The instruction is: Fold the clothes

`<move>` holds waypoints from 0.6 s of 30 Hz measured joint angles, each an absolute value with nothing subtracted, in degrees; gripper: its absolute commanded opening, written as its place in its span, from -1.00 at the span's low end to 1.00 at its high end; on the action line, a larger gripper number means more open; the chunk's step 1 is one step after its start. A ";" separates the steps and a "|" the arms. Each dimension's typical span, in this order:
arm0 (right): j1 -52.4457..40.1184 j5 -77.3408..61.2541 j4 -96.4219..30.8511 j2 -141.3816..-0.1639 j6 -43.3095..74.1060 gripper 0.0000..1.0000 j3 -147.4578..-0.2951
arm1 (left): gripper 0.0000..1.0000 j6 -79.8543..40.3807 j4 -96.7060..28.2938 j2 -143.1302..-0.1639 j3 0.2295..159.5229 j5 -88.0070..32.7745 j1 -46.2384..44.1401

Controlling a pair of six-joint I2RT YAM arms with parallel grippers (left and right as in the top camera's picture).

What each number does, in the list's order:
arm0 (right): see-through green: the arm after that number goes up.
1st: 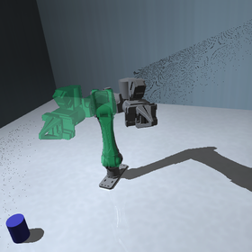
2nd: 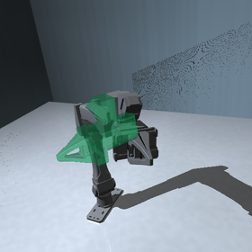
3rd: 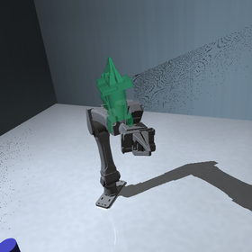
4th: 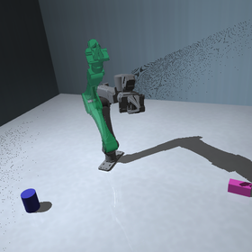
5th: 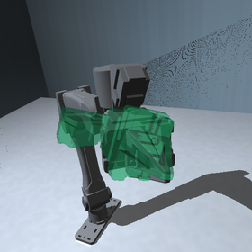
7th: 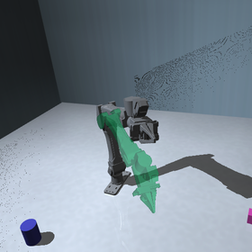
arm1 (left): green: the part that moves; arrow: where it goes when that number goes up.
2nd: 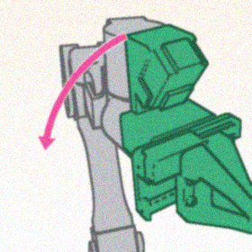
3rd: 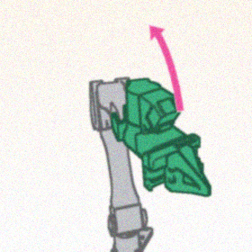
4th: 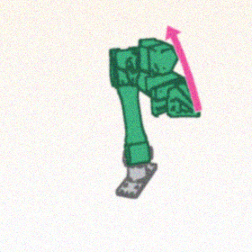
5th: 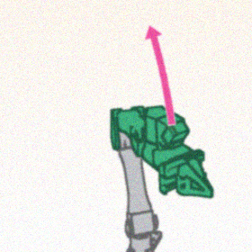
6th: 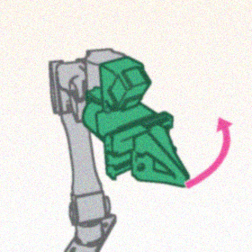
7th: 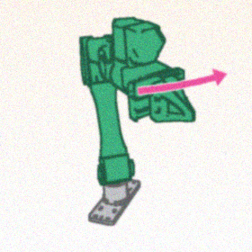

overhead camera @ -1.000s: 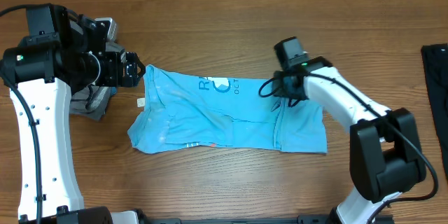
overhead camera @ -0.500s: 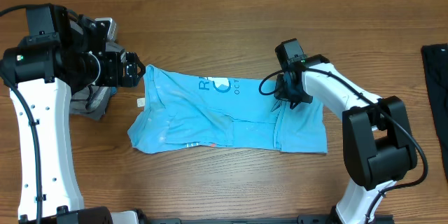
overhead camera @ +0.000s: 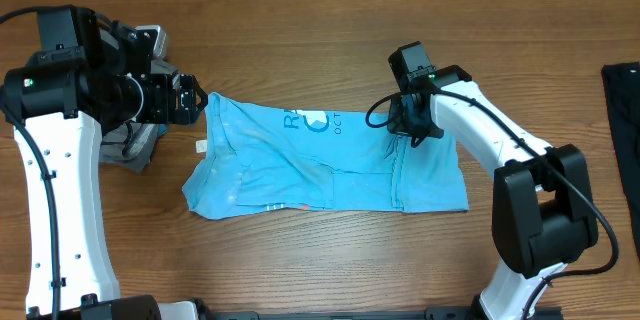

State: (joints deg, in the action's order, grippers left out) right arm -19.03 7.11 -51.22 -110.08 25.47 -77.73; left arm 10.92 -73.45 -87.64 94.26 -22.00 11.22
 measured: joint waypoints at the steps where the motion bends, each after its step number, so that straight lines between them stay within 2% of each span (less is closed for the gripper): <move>1: -19.31 6.81 -51.29 -110.08 25.45 -0.82 -77.73 | 1.00 10.94 -73.45 -87.66 94.26 -22.00 11.22; 3: -20.03 6.46 -51.59 -110.08 25.80 -0.53 -77.73 | 0.99 10.92 -73.45 -87.64 94.26 -22.00 11.22; 4: -20.45 6.46 -51.75 -110.08 25.67 -0.47 -77.73 | 1.00 10.92 -73.45 -87.66 94.26 -22.00 11.22; 10: -19.44 8.38 -51.86 -110.08 25.45 -0.48 -77.73 | 1.00 10.92 -73.45 -87.64 94.26 -22.00 11.22; 13: -14.74 7.14 -51.88 -110.08 24.64 -0.48 -77.73 | 1.00 10.92 -73.47 -87.64 94.26 -22.00 11.22; 18: -2.96 -3.66 -51.55 -109.65 18.79 -0.46 -77.73 | 1.00 10.92 -73.45 -87.64 94.26 -22.00 11.22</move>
